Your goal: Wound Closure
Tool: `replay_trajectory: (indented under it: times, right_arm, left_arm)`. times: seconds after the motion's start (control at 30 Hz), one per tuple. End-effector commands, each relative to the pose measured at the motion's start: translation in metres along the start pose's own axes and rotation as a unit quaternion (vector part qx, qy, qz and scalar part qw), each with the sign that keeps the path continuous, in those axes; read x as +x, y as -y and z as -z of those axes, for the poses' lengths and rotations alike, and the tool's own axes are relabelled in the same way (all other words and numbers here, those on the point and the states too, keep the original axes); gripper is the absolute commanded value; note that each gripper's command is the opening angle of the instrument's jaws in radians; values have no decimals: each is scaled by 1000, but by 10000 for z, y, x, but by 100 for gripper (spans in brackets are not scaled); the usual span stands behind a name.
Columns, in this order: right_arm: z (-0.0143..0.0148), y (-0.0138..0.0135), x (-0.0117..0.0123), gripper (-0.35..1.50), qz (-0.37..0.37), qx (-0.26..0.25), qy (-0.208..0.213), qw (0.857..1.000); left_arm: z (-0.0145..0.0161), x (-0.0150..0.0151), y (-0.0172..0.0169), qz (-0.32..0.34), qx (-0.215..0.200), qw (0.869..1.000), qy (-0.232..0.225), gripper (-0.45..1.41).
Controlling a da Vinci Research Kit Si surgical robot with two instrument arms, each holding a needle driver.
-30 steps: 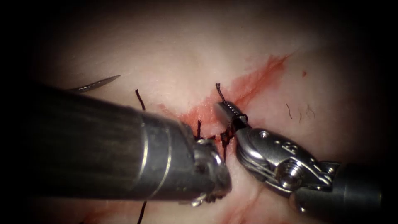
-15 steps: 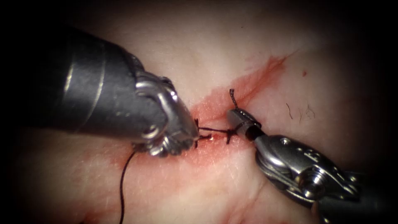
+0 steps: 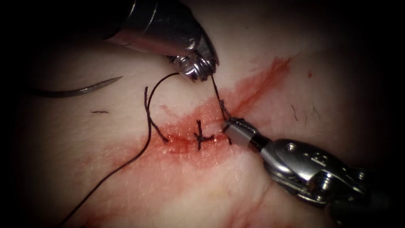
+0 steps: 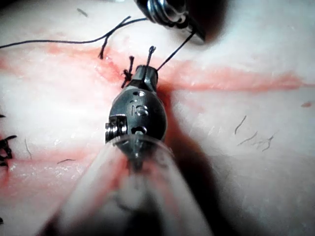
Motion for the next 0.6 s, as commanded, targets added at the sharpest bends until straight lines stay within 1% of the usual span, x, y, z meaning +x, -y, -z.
replay_trajectory:
  times: [0.03,0.1,0.13,0.17,0.2,0.23,0.27,0.33,0.4,0.43,0.47,0.5,0.53,0.6]
  right_arm:
    - [-3,-3,-6,-35,32,14,8,999]
    - [1,-8,-7,-35,63,36,19,997]
    - [3,-15,-7,-35,102,74,26,992]
    - [3,-15,-7,-35,102,74,26,992]
    - [4,-20,-8,-35,130,102,29,986]
    - [7,-26,-8,-35,165,136,38,976]
    - [9,-30,-9,-35,191,149,50,969]
    - [12,-34,-10,-35,221,161,70,959]
    - [14,-36,-10,-35,246,184,84,948]
    - [14,-36,-9,-35,267,229,93,931]
    - [14,-36,-8,-35,273,240,94,927]
    - [14,-36,-8,-35,273,240,94,927]
    - [14,-34,-7,-35,282,257,94,919]
    - [15,-30,-4,-35,292,276,99,910]
  left_arm:
    - [-7,11,-4,-2,3,1000,-1,-45]
    - [-12,21,-8,-7,8,1000,5,-45]
    - [-13,29,-9,-4,13,1000,1,-45]
    - [-13,29,-9,-4,13,1000,1,-45]
    - [-13,34,-9,-4,16,1000,-3,-45]
    - [-11,40,-6,-2,21,1000,-7,-45]
    - [-9,43,-4,-1,25,1000,-11,-45]
    - [-7,45,0,1,29,999,-15,-45]
    - [-4,46,4,4,32,999,-18,-45]
    - [-3,47,7,4,37,999,-22,-45]
    - [-3,47,8,2,39,999,-24,-45]
    - [-3,47,8,2,39,999,-24,-45]
    - [-4,46,10,1,42,999,-27,-45]
    - [-4,45,12,-2,45,999,-27,-45]
